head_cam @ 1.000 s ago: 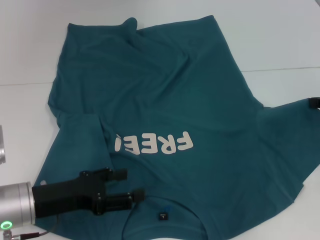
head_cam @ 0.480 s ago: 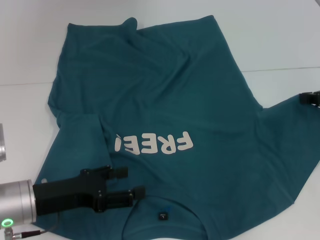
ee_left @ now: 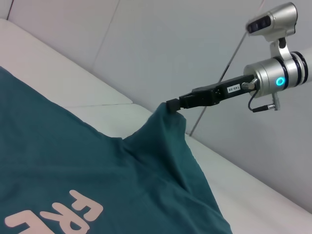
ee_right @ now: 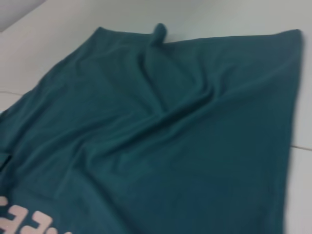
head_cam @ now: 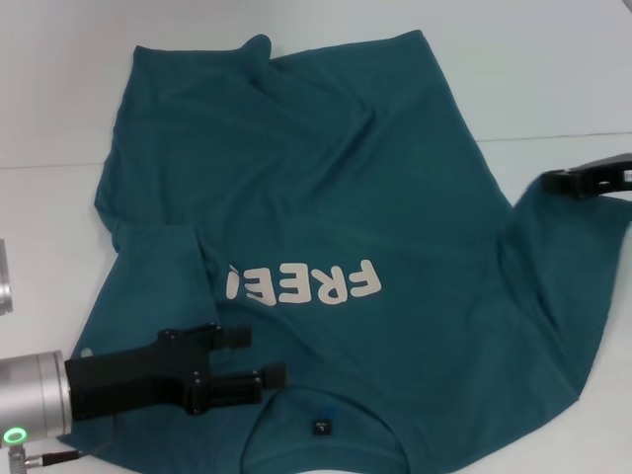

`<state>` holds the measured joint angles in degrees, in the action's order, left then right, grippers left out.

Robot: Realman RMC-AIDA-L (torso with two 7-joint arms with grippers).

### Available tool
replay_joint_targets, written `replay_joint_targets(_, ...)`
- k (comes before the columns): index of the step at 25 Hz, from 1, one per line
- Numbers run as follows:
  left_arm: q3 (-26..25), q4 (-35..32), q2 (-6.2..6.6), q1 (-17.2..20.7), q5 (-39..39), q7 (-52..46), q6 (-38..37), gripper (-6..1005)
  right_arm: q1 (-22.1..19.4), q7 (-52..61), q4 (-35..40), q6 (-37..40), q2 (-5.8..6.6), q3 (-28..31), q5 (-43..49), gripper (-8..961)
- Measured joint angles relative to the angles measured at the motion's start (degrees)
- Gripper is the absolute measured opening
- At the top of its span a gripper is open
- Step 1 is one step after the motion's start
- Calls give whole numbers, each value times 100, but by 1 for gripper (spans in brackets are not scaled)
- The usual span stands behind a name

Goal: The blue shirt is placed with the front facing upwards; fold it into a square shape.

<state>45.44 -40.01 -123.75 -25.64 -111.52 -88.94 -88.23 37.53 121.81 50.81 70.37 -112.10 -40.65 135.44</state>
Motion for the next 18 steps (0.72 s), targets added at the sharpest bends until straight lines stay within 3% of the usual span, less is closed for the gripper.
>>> replay_joint_targets(7,-9,3,0,-18,0,0,30,887,238,0,-15,-197,-293,-352,-1,142)
replay_joint_targets(18,-9,21,0,-33,-11,0,122,887,494,31,-118,-553,-524,-1102,182,159)
